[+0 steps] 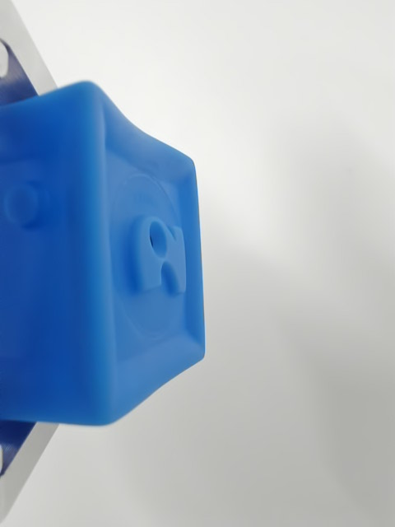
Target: Stack cube
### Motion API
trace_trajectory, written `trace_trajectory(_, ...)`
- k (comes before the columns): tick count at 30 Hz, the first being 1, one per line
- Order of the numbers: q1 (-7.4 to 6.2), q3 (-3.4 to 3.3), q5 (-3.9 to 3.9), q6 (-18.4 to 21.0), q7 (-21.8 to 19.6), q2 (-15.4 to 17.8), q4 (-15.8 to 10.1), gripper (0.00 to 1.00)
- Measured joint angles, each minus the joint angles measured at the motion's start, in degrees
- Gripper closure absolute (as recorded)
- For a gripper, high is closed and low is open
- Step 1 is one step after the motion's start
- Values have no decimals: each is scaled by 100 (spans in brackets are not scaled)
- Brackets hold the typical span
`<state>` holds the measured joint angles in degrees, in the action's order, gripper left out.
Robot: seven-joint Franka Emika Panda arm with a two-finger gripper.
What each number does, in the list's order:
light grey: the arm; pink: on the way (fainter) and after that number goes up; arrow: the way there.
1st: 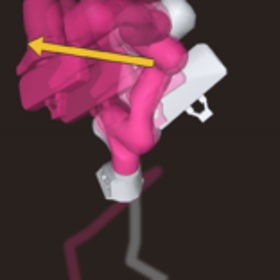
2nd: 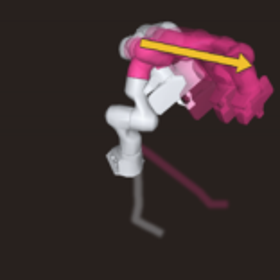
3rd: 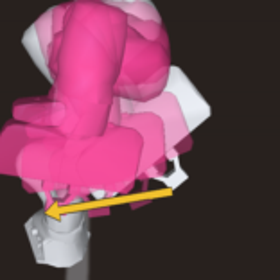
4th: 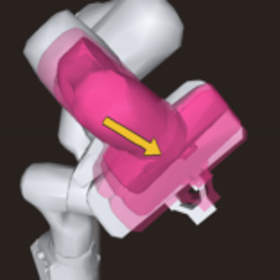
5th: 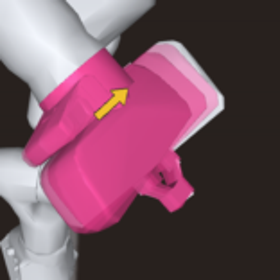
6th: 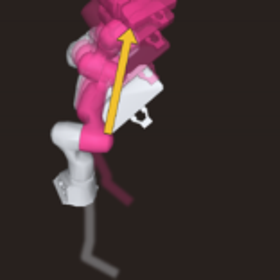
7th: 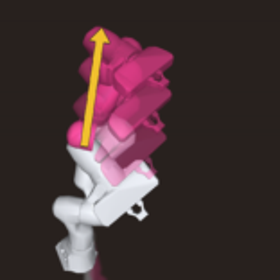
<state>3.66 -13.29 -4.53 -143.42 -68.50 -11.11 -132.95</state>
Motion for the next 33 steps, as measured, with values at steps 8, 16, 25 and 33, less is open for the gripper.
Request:
trace_trajectory(8, -147, 16, 44, -15, -187, 102, -109, 100)
trace_trajectory(16, -299, 35, 79, -35, -374, 200, -219, 100)
trace_trajectory(25, -457, 65, 124, -45, -585, 290, -317, 100)
trace_trajectory(33, -602, 99, 165, -46, -786, 376, -396, 100)
